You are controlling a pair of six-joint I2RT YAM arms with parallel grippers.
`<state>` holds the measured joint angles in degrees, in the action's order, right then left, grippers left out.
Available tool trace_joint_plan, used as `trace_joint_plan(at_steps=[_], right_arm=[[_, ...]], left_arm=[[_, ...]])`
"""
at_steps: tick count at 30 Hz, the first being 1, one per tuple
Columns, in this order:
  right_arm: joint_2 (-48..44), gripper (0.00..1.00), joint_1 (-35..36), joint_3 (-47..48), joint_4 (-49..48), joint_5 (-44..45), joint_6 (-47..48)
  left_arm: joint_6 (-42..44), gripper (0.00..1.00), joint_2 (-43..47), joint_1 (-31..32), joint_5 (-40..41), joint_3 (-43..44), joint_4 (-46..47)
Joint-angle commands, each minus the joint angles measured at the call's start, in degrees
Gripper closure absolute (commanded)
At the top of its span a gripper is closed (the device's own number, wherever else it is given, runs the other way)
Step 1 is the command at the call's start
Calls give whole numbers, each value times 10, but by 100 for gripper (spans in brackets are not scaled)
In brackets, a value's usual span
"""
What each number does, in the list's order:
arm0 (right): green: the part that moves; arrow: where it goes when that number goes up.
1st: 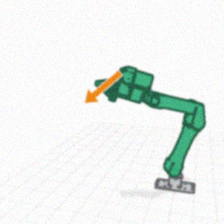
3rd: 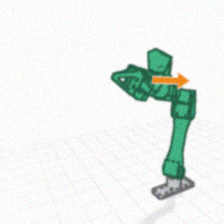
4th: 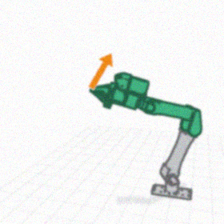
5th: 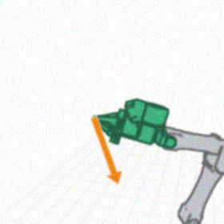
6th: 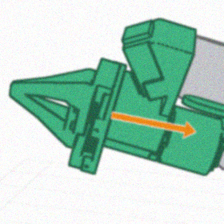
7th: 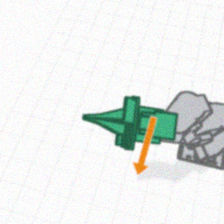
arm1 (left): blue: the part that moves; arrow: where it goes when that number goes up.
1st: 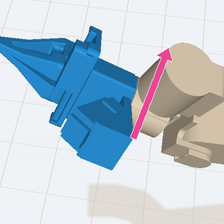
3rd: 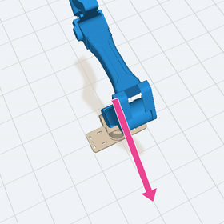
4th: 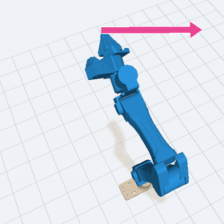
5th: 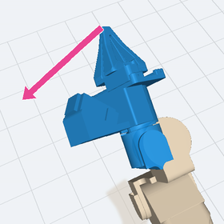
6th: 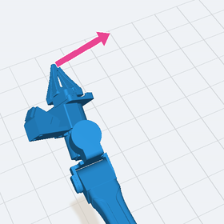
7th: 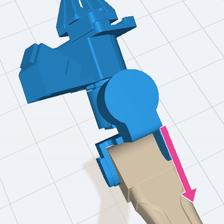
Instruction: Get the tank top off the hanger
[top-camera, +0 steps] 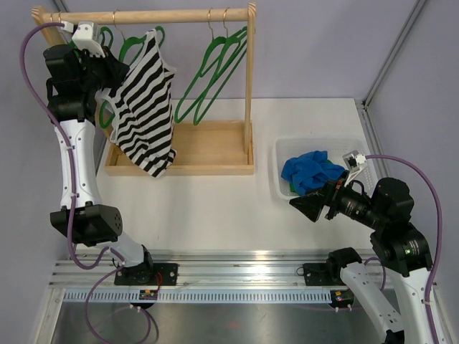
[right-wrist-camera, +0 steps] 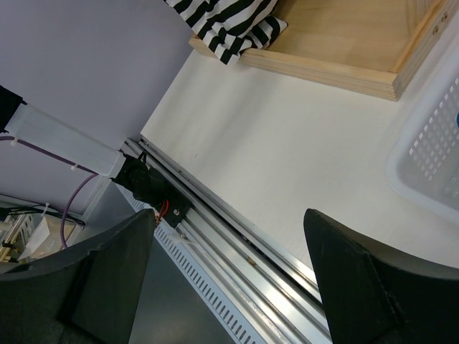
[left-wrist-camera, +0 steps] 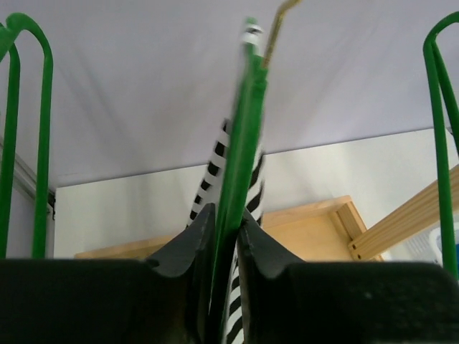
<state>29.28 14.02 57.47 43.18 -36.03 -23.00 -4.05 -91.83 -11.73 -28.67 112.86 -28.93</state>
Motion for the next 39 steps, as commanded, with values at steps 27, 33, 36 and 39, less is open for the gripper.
trace_joint_plan(at_steps=[27,33,36,39], right_arm=[[-5,9,-1,-3,-12,-11,-9],[-4,10,-1,-7,-13,-11,-10],[-5,10,-1,-9,-16,-11,-11],[-4,9,-1,-9,-16,-11,-11]], left_arm=[[15,82,40,48,72,19,1],[-2,100,42,57,95,35,-3],[-18,100,47,59,106,44,0],[-35,100,50,71,127,55,3]])
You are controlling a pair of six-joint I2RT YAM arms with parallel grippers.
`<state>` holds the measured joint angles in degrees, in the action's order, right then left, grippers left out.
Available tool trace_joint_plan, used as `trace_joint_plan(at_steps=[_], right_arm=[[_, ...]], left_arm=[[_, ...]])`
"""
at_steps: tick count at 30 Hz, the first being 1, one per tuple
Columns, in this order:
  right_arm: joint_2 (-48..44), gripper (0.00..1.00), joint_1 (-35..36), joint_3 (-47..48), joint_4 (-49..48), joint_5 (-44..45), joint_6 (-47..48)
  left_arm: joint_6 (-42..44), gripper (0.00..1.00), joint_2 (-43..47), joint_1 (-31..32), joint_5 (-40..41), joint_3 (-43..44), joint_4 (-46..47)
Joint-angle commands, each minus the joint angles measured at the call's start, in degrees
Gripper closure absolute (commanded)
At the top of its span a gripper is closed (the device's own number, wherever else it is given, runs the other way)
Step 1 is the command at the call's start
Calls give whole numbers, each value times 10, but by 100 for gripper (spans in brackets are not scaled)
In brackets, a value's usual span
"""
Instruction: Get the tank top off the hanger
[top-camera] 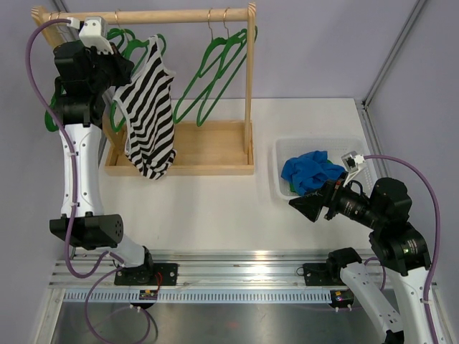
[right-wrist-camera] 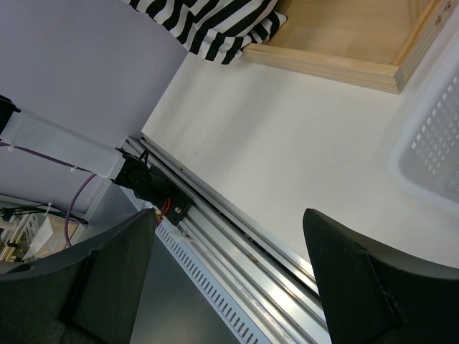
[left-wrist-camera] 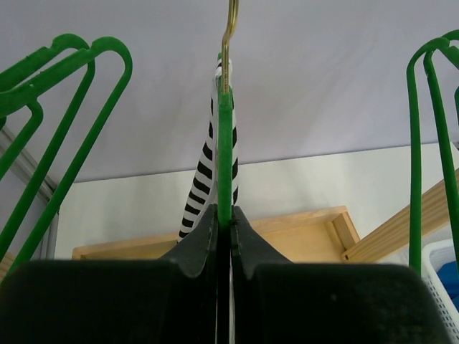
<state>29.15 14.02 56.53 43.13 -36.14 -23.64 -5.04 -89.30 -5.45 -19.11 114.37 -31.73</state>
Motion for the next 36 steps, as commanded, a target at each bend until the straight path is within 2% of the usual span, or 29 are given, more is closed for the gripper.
trace_joint_plan(at_steps=[1,4,9,15,19,21,28,32,36], right_arm=[[-1,10,-1,1,-16,-9,-4],[-4,10,-1,2,-15,-9,-5],[-4,10,0,3,-14,-9,-4],[-3,9,-1,8,-14,-10,-1],[-2,4,0,11,-33,-44,1],[-4,0,0,5,-68,-71,-8],[2,0,0,-10,-112,-109,-40],[4,1,0,-37,-160,-122,-60],[19,1,-1,-91,-241,-132,-115]], left_arm=[[-28,100,25,16,41,45,32],[-28,100,32,39,76,57,28],[-34,100,36,50,88,80,20],[-30,100,87,84,135,47,-6],[-71,100,160,91,154,-33,-18],[-92,100,217,91,150,-105,-5],[-121,100,365,91,134,-268,23],[-137,100,426,91,108,-333,-26],[-182,100,522,91,60,-452,-54]])
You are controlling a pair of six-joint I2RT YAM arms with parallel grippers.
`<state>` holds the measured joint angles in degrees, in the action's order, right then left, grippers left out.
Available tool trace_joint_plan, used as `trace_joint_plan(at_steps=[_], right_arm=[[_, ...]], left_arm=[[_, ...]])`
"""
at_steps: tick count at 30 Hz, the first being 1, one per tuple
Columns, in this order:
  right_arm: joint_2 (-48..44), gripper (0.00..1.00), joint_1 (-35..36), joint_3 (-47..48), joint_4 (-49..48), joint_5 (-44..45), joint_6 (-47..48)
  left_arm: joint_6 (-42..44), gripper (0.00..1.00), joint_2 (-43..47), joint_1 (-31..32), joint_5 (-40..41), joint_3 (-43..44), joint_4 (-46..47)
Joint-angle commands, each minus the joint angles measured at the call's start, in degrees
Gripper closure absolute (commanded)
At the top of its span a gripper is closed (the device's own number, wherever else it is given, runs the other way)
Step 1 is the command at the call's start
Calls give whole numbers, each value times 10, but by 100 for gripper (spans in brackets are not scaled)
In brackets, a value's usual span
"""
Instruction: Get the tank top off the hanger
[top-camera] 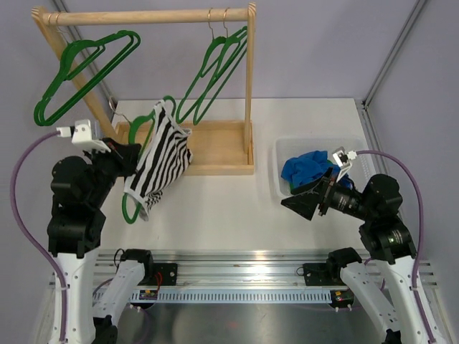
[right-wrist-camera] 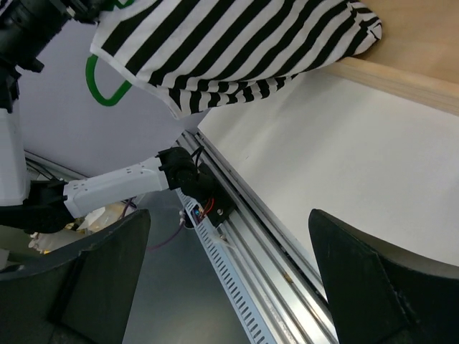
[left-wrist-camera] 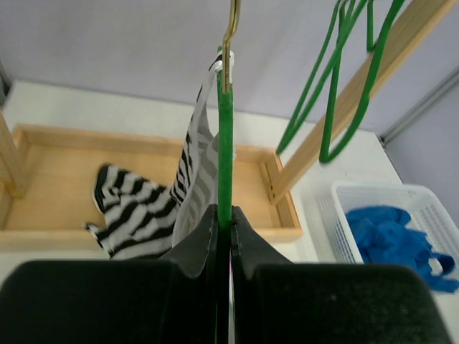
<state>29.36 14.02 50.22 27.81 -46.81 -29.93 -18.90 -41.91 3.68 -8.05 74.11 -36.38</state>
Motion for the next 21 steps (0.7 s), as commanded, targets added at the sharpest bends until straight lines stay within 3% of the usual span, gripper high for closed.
trace_joint_plan(at_steps=[1,5,9,13,14,17,21], right_arm=[[28,1,0,-54,-110,-38,-66],[53,1,-1,-134,-295,-60,-158],[67,1,11,-190,-358,-21,-179],[107,3,75,-219,-359,101,-141],[119,5,122,-217,-349,134,-116],[182,8,233,-197,-331,276,-81],[311,10,322,-139,-332,415,-38]], left_arm=[[-51,100,69,0,-62,-107,-10],[-96,100,183,0,-164,-239,-19],[-142,100,244,0,-295,-362,16],[-175,100,263,0,-391,-453,68],[-180,100,265,0,-412,-475,74],[-194,100,270,1,-446,-498,92],[-195,100,282,8,-452,-506,90]])
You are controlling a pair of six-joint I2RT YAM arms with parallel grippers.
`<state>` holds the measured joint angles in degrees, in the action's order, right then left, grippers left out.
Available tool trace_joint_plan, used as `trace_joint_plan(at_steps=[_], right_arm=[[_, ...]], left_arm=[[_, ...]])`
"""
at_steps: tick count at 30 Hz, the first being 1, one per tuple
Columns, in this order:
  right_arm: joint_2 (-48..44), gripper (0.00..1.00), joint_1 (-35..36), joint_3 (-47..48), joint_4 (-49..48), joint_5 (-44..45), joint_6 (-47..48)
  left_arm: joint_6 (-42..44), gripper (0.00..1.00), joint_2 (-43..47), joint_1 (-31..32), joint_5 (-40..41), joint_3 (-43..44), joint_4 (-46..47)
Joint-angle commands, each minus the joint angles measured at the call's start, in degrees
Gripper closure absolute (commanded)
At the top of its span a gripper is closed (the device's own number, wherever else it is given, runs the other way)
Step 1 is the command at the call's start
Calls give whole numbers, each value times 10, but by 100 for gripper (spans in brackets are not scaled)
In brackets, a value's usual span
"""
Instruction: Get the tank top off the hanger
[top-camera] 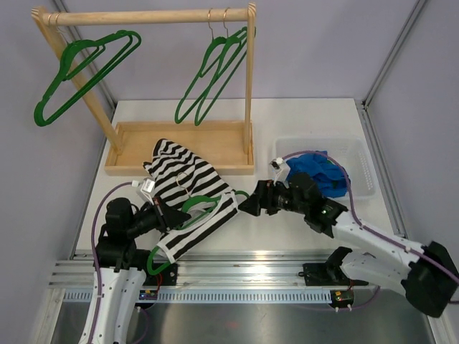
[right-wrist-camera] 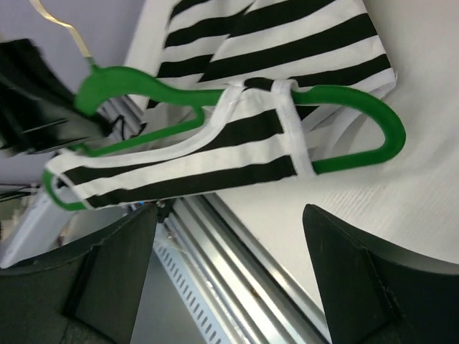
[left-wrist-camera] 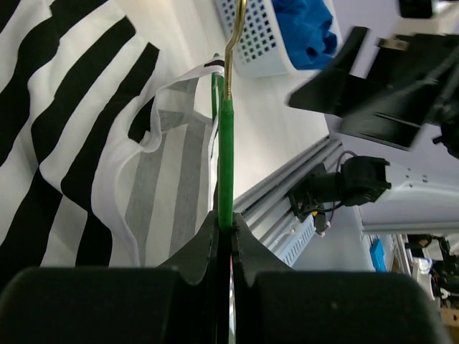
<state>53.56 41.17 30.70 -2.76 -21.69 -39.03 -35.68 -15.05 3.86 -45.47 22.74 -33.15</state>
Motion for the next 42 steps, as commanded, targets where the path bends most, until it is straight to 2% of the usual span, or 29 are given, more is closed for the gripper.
trace_joint_plan(at_steps=[1,3,7,10,11,14,16,17,18,19,20,22,24,27,29,35,40,42], right_arm=[[91,11,65,67,-26,175,58],[154,11,100,98,-41,197,75],[227,13,124,146,-32,272,91],[259,21,127,163,-42,270,96],[266,34,130,168,-42,270,98],[286,54,135,178,-40,271,104],[291,74,138,180,-36,276,107],[291,74,139,180,-34,276,107],[290,86,139,179,-30,278,107],[287,93,139,178,-23,281,109],[284,96,139,178,-17,285,109],[271,100,139,176,2,306,113],[256,100,138,176,21,324,119],[241,100,135,190,85,400,119],[237,100,111,201,135,416,116],[223,100,7,223,169,350,118],[273,100,-27,291,223,315,138],[299,100,-37,313,236,301,142]], left_arm=[[-22,100,13,6,-76,12,52],[-17,100,12,7,-77,13,48],[-16,100,11,7,-78,13,47],[-14,100,9,8,-81,13,47],[-14,100,8,8,-81,14,47],[-14,100,11,8,-79,14,47],[-15,100,12,7,-73,14,46],[-15,100,12,7,-73,14,46],[-15,100,12,8,-71,15,47],[-15,100,10,7,-68,16,44],[-14,100,7,7,-62,17,43],[-14,100,3,7,-53,20,34],[-11,100,-2,7,-42,24,27],[-7,100,-7,8,-40,28,19],[-4,100,-4,8,-44,30,15],[33,100,-2,8,-47,55,-31],[93,100,-2,9,-37,98,-106],[96,100,4,8,-61,102,-99]])
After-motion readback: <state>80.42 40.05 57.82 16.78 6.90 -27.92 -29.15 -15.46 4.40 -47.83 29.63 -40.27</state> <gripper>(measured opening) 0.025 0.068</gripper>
